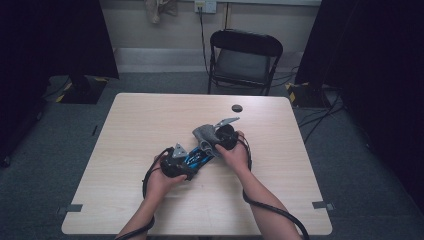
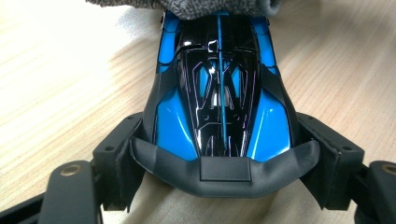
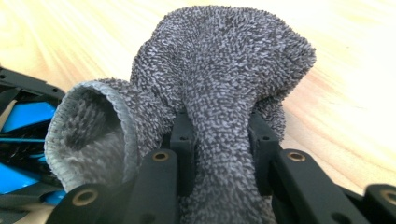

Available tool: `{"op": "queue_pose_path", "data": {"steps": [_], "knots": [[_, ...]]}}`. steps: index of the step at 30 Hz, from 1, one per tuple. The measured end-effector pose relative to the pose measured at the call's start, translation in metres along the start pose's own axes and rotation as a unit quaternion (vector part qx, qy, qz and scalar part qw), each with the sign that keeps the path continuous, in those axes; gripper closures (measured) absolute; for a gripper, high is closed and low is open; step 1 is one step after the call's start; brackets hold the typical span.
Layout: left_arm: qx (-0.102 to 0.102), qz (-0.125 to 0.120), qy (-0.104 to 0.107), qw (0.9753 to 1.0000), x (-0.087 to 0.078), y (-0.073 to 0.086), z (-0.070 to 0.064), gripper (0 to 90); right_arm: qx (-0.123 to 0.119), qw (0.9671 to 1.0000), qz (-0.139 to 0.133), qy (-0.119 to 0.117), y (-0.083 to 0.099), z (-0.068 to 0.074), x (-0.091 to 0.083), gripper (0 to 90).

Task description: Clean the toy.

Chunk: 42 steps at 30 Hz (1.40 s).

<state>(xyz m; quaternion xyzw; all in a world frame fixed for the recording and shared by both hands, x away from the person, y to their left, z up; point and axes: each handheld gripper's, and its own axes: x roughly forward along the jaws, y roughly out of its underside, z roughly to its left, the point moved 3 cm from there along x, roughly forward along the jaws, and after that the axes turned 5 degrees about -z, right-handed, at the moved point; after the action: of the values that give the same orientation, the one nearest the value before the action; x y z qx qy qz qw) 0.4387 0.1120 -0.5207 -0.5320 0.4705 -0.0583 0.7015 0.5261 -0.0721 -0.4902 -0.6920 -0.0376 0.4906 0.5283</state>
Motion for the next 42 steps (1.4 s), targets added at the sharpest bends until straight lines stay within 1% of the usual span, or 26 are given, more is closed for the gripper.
{"op": "queue_pose_path", "data": {"steps": [3, 9, 13, 17, 19, 21, 23, 24, 26, 29, 30, 31, 32, 33, 37, 42], "knots": [[0.0, 0.0, 0.0, 1.0, 0.0, 0.0, 0.0, 24.4, 0.0, 1.0, 0.001, 0.005, 0.0, -0.002, 0.001, 69.8], [0.0, 0.0, 0.0, 1.0, 0.0, 0.0, 0.0, 24.4, -0.002, 0.9996, 0.003, 0.028, 0.001, -0.006, -0.001, 69.8], [0.0, 0.0, 0.0, 1.0, 0.0, 0.0, 0.0, 24.4, 0.007, 0.9996, 0.004, 0.026, 0.003, -0.008, -0.004, 69.8], [-0.002, -0.001, 0.001, 1.0, 0.0, 0.0, 0.0, 24.4, 0.005, 0.9997, 0.001, 0.024, 0.001, -0.01, -0.01, 69.8], [-0.002, 0.0, 0.001, 1.0, 0.0, 0.0, 0.0, 24.4, 0.002, 0.9997, -0.006, 0.022, -0.001, -0.011, -0.016, 69.8], [-0.002, 0.0, 0.001, 1.0, 0.0, 0.0, 0.0, 24.4, 0.008, 0.9997, -0.016, 0.015, -0.003, -0.012, -0.021, 69.8], [-0.002, 0.0, 0.001, 1.0, 0.0, 0.0, 0.0, 24.4, 0.009, 0.9996, -0.023, 0.011, -0.005, -0.01, -0.028, 69.8], [-0.002, 0.0, 0.001, 1.0, 0.0, 0.0, 0.0, 24.4, 0.007, 0.9997, -0.025, 0.005, -0.006, -0.008, -0.03, 69.8], [-0.002, 0.0, 0.0, 1.0, 0.0, 0.0, 0.0, 24.4, 0.001, 0.9996, -0.029, 0.0, -0.008, -0.004, -0.035, 69.8], [-0.002, 0.0, 0.001, 1.0, 0.0, 0.0, 0.0, 24.4, -0.009, 0.9991, -0.037, -0.021, -0.01, 0.008, -0.041, 69.6], [-0.002, 0.0, 0.001, 1.0, 0.0, 0.0, 0.0, 24.4, -0.009, 0.9987, -0.039, -0.032, -0.01, 0.013, -0.042, 69.5], [-0.002, 0.0, 0.001, 1.0, 0.0, 0.0, 0.0, 24.4, -0.009, 0.9984, -0.04, -0.04, -0.009, 0.017, -0.041, 69.5], [-0.002, 0.0, 0.001, 1.0, 0.0, 0.0, 0.0, 24.4, -0.015, 0.9982, -0.036, -0.046, -0.008, 0.022, -0.041, 69.4], [-0.002, 0.0, 0.001, 1.0, 0.0, 0.0, 0.0, 24.4, -0.021, 0.9981, -0.034, -0.047, -0.007, 0.027, -0.04, 69.4], [-0.002, 0.0, 0.001, 1.0, 0.0, 0.0, 0.0, 24.4, -0.034, 0.9969, -0.032, -0.063, -0.005, 0.045, -0.037, 69.4], [0.0, 0.001, 0.001, 1.0, 0.0, 0.0, 0.0, 24.4, -0.054, 0.9945, -0.026, -0.086, -0.003, 0.064, -0.03, 69.3]]}}
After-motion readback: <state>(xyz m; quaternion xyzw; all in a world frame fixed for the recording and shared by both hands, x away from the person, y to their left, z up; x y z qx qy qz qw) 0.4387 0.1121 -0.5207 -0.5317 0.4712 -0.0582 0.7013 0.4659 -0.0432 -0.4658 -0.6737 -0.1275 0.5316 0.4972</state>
